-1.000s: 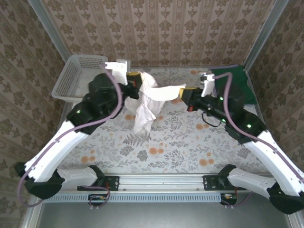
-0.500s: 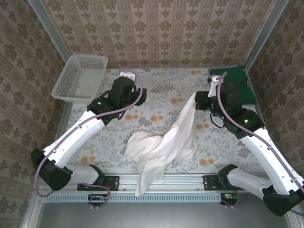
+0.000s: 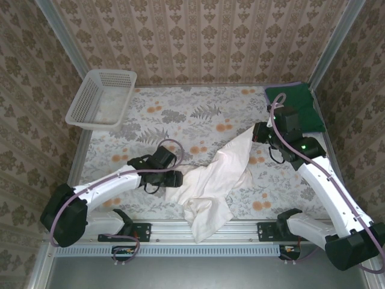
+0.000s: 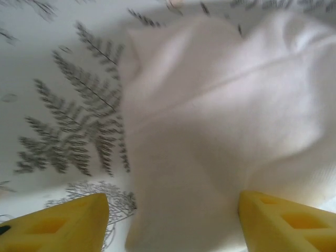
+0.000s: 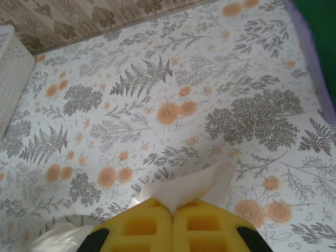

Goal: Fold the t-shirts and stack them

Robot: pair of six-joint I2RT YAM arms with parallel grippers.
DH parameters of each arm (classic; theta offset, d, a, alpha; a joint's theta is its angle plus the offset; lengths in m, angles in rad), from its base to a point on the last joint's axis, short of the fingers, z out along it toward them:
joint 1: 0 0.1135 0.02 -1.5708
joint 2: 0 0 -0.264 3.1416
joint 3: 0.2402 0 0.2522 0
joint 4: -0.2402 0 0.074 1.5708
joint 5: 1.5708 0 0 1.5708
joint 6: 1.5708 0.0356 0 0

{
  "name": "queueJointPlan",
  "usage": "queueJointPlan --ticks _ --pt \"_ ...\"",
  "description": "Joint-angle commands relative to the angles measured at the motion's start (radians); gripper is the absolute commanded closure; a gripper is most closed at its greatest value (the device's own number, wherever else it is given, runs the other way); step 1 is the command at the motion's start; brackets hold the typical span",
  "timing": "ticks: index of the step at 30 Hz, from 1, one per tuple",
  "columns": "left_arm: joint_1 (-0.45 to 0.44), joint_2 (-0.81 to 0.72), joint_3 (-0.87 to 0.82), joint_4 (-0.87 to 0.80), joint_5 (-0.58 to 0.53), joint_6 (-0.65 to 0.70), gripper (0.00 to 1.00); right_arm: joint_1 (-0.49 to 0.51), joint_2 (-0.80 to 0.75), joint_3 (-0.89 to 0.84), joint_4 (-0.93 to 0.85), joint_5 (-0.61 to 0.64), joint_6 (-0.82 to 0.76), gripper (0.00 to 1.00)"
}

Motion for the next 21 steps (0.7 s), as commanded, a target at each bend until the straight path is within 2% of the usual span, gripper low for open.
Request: queueJointPlan --ticks 1,2,3,4,5,8,11,15,18,21 --pt "-0.009 0.015 -0.019 0.118 0.084 -0.070 0.46 -0.009 -0.004 -0.003 0.024 -0.030 0.012 1.00" --pt "-0.011 0.028 -0.013 0.125 0.087 -0.066 0.56 -0.010 -0.007 -0.002 0.017 -0.029 0.008 1.00" --pt "-0.010 0.039 -0.001 0.120 0.080 -0.056 0.73 -0.014 -0.012 -0.002 0.012 -0.027 0.006 1.00" --pt "-0.007 0.047 0.027 0.099 0.061 -0.044 0.96 -0.016 -0.019 -0.002 0.012 -0.027 0.004 1.00" --pt "-0.007 0.047 0.069 0.058 0.023 -0.027 1.00 -0.022 -0.026 -0.003 0.010 -0.025 0.003 1.00" --pt "0.004 0.010 0.225 -0.043 -0.064 0.040 1.00 -0.044 -0.055 -0.005 0.003 -0.014 -0.004 1.00" --pt "0.053 -0.029 0.405 -0.102 -0.087 0.096 1.00 -0.070 -0.092 -0.008 0.014 -0.017 0.001 1.00" --pt "0.151 -0.034 0.625 -0.084 -0.120 0.130 1.00 -0.107 -0.148 -0.006 0.050 -0.009 0.011 1.00" --pt "0.244 0.037 0.778 -0.033 -0.093 0.124 1.00 -0.125 -0.174 0.001 0.095 -0.008 0.023 1.00" --pt "0.329 0.176 0.929 -0.015 -0.045 0.089 0.98 -0.127 -0.189 -0.024 0.139 -0.015 0.044 1.00"
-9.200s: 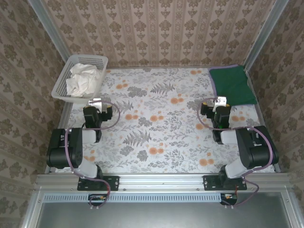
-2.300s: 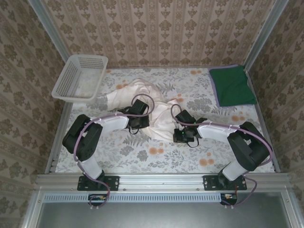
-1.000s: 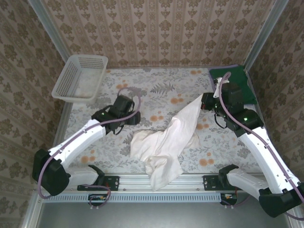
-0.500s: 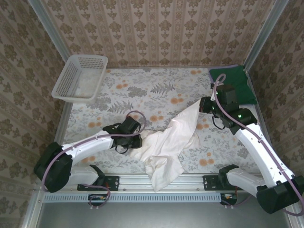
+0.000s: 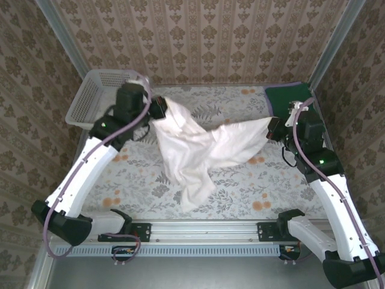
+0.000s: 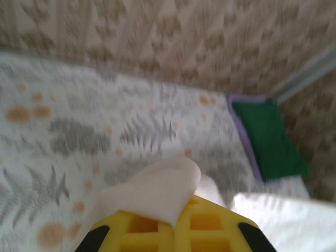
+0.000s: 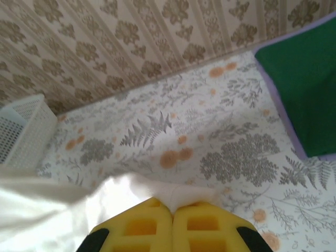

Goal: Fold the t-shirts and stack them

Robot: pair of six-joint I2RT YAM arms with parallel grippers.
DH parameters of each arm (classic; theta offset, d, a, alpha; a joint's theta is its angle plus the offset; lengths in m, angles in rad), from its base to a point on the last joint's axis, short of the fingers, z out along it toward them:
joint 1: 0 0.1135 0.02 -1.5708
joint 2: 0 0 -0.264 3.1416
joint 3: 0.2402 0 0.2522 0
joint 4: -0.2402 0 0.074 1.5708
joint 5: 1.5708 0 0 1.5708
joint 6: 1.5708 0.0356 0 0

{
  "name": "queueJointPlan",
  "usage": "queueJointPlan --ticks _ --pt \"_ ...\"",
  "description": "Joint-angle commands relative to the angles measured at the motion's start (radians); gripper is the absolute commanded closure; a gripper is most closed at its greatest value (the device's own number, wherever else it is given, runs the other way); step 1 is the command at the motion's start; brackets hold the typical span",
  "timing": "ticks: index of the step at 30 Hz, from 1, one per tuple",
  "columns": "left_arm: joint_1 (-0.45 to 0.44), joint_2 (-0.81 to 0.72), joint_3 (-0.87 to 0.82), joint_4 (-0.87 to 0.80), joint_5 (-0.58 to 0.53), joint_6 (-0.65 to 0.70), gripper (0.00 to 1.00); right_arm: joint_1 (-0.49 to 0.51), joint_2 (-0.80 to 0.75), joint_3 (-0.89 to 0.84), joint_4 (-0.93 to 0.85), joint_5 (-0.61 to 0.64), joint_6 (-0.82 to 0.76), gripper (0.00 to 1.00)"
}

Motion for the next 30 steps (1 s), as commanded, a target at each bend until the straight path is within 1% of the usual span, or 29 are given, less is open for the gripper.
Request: queueJointPlan --ticks 1,2,3,4,5,6,7,8,9,12,15,17,19,22,23,26,27,30 --pt "0.087 0.169 0.126 0.030 0.021 0.006 0.87 -0.005 -0.014 -0.033 0.083 -0.011 0.041 1.00" --pt "0.116 0.233 0.185 0.007 -0.016 0.004 0.78 -0.005 -0.010 -0.050 0.088 -0.024 0.052 1.00" --pt "0.142 0.297 0.227 -0.009 -0.046 -0.002 0.76 -0.005 -0.009 -0.069 0.098 -0.043 0.064 1.00" --pt "0.179 0.368 0.270 -0.017 -0.041 -0.011 0.65 -0.005 -0.007 -0.094 0.113 -0.065 0.076 1.00" --pt "0.220 0.441 0.320 -0.046 0.001 -0.024 0.46 -0.005 -0.005 -0.120 0.127 -0.092 0.086 1.00" --pt "0.248 0.511 0.377 -0.099 0.034 -0.037 0.37 -0.005 -0.002 -0.138 0.134 -0.111 0.093 1.00" --pt "0.272 0.571 0.439 -0.155 0.071 -0.037 0.34 -0.005 0.003 -0.152 0.133 -0.129 0.096 1.00" --pt "0.281 0.598 0.449 -0.177 0.087 -0.022 0.31 -0.005 0.010 -0.163 0.128 -0.145 0.096 1.00" --pt "0.282 0.594 0.422 -0.177 0.084 -0.013 0.29 -0.005 0.016 -0.171 0.121 -0.154 0.093 1.00" --pt "0.269 0.476 0.192 -0.044 0.044 -0.019 0.22 -0.006 0.009 -0.208 0.119 -0.157 0.082 1.00" --pt "0.221 0.339 -0.008 0.026 -0.029 -0.016 0.22 -0.007 -0.001 -0.242 0.140 -0.149 0.080 1.00" --pt "0.176 0.266 -0.143 0.051 -0.050 -0.022 0.29 -0.007 0.009 -0.253 0.151 -0.152 0.079 1.00" --pt "0.136 0.223 -0.263 0.072 -0.045 -0.037 0.37 -0.007 0.021 -0.258 0.157 -0.156 0.075 1.00" --pt "0.097 0.176 -0.437 0.097 0.017 -0.063 0.48 -0.007 0.031 -0.271 0.171 -0.158 0.070 1.00" --pt "0.088 0.158 -0.486 0.102 0.039 -0.062 0.50 -0.007 0.031 -0.276 0.175 -0.160 0.070 1.00" --pt "0.058 0.092 -0.590 0.100 0.063 -0.054 0.51 -0.007 0.036 -0.287 0.183 -0.162 0.068 1.00" --pt "0.023 0.087 -0.606 0.086 0.071 -0.042 0.51 -0.007 0.039 -0.290 0.185 -0.163 0.067 1.00" --pt "-0.027 0.120 -0.621 0.033 0.061 -0.016 0.51 -0.007 0.044 -0.299 0.191 -0.163 0.068 1.00"
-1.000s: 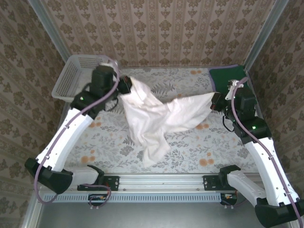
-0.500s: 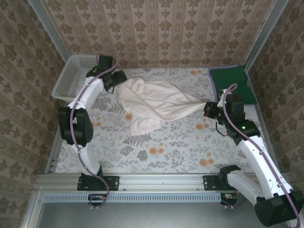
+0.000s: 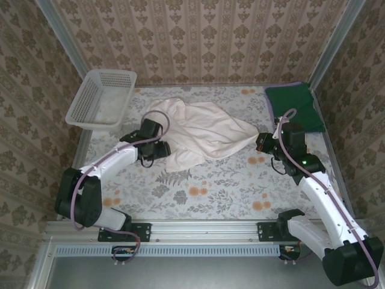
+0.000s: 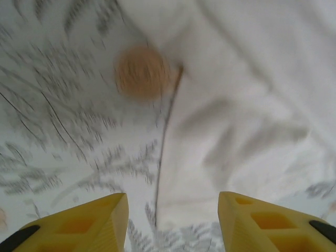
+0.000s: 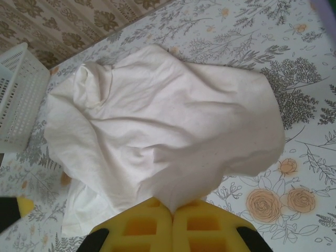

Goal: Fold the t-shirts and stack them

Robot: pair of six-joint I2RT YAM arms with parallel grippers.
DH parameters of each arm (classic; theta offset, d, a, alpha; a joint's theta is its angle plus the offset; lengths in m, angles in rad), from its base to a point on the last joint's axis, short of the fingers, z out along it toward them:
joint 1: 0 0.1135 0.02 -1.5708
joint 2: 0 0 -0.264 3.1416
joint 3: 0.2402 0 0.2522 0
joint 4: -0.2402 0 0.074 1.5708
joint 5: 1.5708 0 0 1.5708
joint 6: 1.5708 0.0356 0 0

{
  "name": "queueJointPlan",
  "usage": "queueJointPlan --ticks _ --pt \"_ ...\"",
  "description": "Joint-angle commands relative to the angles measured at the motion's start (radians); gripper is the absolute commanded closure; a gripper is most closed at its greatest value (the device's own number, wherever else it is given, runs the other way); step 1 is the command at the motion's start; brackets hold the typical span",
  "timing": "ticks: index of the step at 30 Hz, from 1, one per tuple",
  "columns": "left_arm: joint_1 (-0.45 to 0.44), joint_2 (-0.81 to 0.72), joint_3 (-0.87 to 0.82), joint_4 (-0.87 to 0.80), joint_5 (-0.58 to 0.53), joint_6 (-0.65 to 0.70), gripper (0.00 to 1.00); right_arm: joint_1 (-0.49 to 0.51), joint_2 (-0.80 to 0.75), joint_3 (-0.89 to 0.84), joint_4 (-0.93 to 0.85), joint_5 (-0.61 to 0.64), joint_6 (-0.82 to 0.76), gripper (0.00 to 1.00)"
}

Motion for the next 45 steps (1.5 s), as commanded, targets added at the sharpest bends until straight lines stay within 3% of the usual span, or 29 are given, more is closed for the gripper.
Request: queueJointPlan --ticks 1,8,12,24,28,31,32,45 --pt "-0.056 0.008 -0.013 -0.025 0.011 0.025 0.52 -0.005 0.006 -0.018 0.038 -0.015 0.000 1.00" --pt "-0.075 0.081 -0.072 0.078 0.031 -0.038 0.55 -0.005 -0.003 -0.047 0.041 -0.025 0.009 1.00" --pt "-0.109 0.100 -0.060 0.043 -0.061 -0.052 0.58 -0.007 -0.018 -0.047 0.025 -0.024 0.005 1.00" --pt "-0.137 0.180 -0.051 0.055 -0.130 -0.065 0.68 -0.011 -0.034 -0.062 -0.008 -0.005 0.000 1.00" --pt "-0.140 0.182 -0.062 0.068 -0.133 -0.066 0.79 -0.017 -0.043 -0.079 -0.009 -0.001 0.006 1.00" --pt "-0.142 0.181 -0.062 0.071 -0.140 -0.065 0.94 -0.021 -0.045 -0.080 -0.017 -0.003 0.012 1.00" --pt "-0.143 0.176 -0.060 0.067 -0.146 -0.065 1.00 -0.022 -0.045 -0.079 -0.024 -0.004 0.011 1.00" --pt "-0.154 -0.160 -0.092 -0.058 -0.236 -0.034 1.00 -0.027 -0.085 -0.080 -0.098 -0.018 0.016 1.00"
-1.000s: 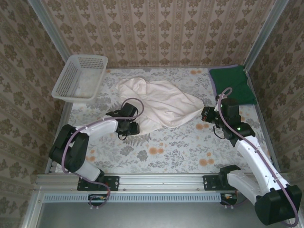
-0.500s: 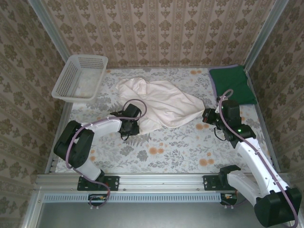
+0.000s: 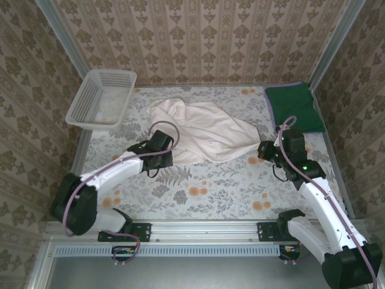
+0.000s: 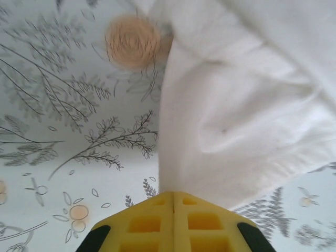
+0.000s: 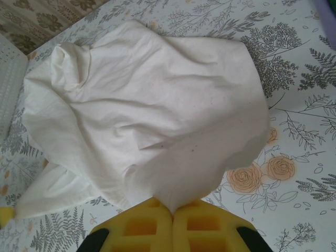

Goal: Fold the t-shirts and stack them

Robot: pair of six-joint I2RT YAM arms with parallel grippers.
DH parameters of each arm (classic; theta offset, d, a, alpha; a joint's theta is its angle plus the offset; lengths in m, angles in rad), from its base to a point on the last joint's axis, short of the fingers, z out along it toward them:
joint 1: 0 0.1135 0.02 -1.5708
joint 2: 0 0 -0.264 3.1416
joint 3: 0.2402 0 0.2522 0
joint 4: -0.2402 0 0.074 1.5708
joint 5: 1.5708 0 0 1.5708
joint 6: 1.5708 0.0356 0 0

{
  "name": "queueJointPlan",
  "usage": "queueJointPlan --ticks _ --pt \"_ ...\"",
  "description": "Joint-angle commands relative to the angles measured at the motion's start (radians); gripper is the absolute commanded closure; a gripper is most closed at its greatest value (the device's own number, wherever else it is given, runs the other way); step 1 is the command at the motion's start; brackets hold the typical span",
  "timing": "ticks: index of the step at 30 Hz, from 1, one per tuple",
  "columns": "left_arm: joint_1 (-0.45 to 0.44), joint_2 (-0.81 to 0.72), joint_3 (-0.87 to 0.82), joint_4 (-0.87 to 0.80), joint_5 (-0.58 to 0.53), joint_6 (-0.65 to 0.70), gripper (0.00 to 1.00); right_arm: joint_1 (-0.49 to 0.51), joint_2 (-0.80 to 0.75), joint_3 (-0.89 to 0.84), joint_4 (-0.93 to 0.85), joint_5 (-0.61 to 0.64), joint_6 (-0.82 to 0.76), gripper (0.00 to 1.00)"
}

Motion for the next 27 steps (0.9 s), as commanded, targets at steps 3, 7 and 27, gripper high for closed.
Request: queueJointPlan --ticks 3,7,27 --pt "-0.006 -0.113 -0.035 -0.114 -0.045 0.025 1.00 -0.006 -0.027 -0.015 -0.044 -0.020 0.020 1.00" --pt "-0.005 -0.178 -0.074 -0.146 -0.011 0.023 1.00 -0.006 -0.026 -0.022 -0.053 -0.049 0.024 1.00" --pt "0.048 0.154 -0.039 0.034 0.103 0.015 0.49 -0.006 -0.020 -0.093 -0.028 -0.079 0.027 1.00"
